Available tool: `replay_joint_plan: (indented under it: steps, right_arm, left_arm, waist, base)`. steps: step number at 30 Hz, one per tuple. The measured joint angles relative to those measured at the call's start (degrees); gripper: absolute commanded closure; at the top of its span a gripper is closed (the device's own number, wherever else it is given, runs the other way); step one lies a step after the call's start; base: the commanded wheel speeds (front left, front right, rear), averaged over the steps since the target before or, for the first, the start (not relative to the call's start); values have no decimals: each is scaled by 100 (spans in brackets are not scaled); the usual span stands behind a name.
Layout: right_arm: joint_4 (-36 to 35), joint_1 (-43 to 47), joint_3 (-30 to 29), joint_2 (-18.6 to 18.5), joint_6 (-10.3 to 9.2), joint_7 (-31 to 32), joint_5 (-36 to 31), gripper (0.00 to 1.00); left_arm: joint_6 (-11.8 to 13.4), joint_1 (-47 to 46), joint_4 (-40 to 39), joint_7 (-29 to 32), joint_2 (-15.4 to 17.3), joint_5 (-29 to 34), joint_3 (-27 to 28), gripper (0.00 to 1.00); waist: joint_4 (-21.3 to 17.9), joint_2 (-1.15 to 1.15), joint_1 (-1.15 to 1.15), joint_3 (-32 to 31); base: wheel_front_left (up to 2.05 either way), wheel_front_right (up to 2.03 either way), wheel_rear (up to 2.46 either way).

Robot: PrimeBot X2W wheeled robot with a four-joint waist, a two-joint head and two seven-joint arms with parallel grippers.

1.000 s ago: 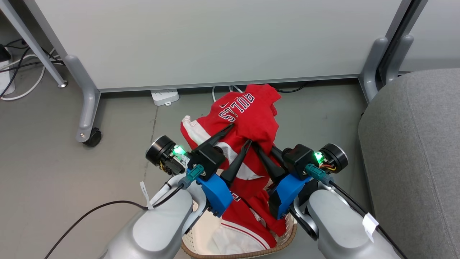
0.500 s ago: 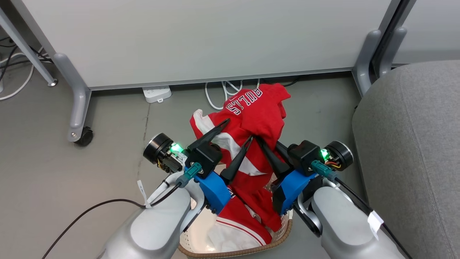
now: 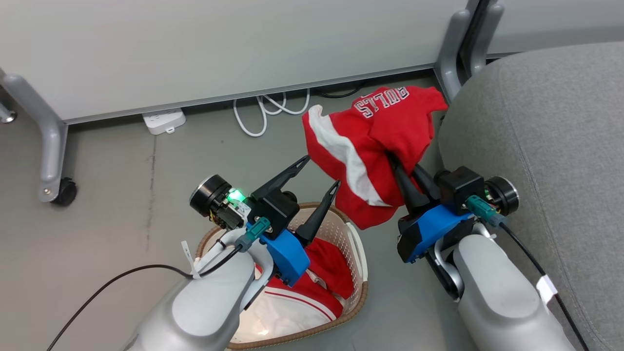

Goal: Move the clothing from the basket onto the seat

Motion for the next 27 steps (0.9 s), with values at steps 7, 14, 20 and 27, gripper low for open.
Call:
replay_joint_plan:
  steps: [7, 14, 20, 27]
  right_arm:
    - [-296, 112, -671, -24, -1, 1, -152, 100]
    - [-630, 273, -1199, -20, -1, 1, -283, 100]
    - [-927, 514, -1642, 8, -1, 0, -315, 100]
    - [-1200, 872, -2062, 65, 0, 0, -343, 100]
  left_arm:
    - [-12, -75, -34, 0, 35, 47, -7, 0]
    - [-52, -133, -52, 0, 32, 96, -68, 0]
    - [-85, -172, -54, 0, 59, 103, -113, 0]
    - [-112, -174, -54, 1, 121, 108, -214, 0]
  waist:
    - [-454, 0, 0, 161]
    - [-943, 0, 0, 320]
    - [-1350, 0, 0, 422]
    - [-1769, 0, 0, 519]
  base:
    - [0, 0, 0]
    - [0, 0, 0]
    - [0, 0, 0]
    - [0, 0, 0]
